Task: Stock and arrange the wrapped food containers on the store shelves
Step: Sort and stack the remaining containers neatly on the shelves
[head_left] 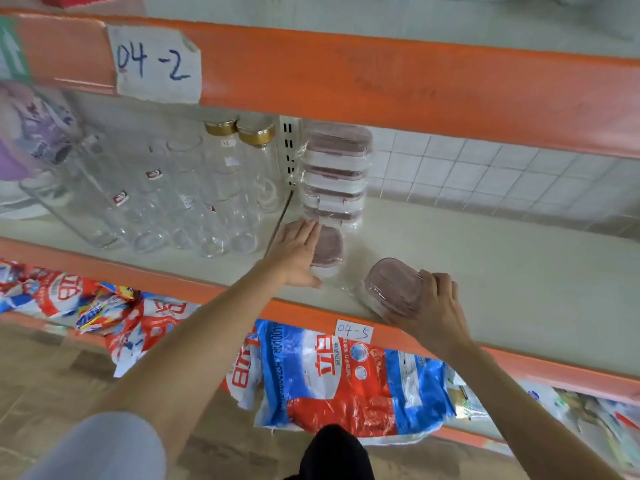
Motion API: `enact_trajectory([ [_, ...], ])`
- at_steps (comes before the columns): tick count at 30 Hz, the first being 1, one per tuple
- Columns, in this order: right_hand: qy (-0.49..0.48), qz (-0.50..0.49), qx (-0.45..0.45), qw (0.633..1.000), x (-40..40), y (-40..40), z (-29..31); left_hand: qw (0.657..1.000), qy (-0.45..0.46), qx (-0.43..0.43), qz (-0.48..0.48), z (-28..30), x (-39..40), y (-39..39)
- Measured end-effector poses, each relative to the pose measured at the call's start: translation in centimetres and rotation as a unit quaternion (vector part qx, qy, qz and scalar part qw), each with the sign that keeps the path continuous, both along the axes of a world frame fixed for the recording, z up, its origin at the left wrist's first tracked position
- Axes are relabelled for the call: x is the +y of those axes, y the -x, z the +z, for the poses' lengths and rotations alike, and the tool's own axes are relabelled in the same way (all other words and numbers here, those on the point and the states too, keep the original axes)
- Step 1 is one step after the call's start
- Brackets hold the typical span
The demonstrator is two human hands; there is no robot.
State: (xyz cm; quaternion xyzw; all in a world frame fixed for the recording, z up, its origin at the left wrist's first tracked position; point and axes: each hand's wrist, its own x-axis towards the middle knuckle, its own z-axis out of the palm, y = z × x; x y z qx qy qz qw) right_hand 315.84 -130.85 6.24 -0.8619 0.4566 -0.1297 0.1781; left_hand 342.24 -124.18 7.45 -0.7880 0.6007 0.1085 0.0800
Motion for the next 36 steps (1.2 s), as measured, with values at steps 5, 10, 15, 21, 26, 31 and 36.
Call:
enact_trajectory([
  [5, -0.012, -0.003, 0.030, 0.999, 1.7, 2.4, 0.8, 0.998, 0.036, 0.059, -0.007, 1.0, 2.2, 1.3],
  [10, -0.025, 0.010, 0.034, 0.999, 5.4, 3.9, 4.7, 0.993, 0.099, 0.067, 0.010, 4.8, 6.2, 3.6],
  [15, -0.027, 0.041, 0.039, 0.998, 10.1, 4.9, 10.3, 0.994, 0.099, 0.041, -0.028, 10.5, 11.6, 5.9],
  [21, 0.022, 0.104, 0.038, 0.994, 14.6, 5.6, 18.5, 0.991, 0.116, 0.015, -0.069, 19.2, 18.9, 6.9],
  [26, 0.122, 0.138, 0.014, 0.983, 15.5, 5.9, 25.4, 0.971, 0.213, -0.015, -0.111, 27.1, 21.3, 6.3],
  [31, 0.185, 0.147, 0.009, 0.972, 14.7, 5.6, 30.8, 0.948, 0.292, -0.050, -0.117, 31.9, 21.2, 6.2],
  [36, 0.211, 0.121, -0.013, 0.970, 11.3, 4.0, 35.3, 0.932, 0.354, -0.028, -0.066, 36.3, 18.5, 5.7],
])
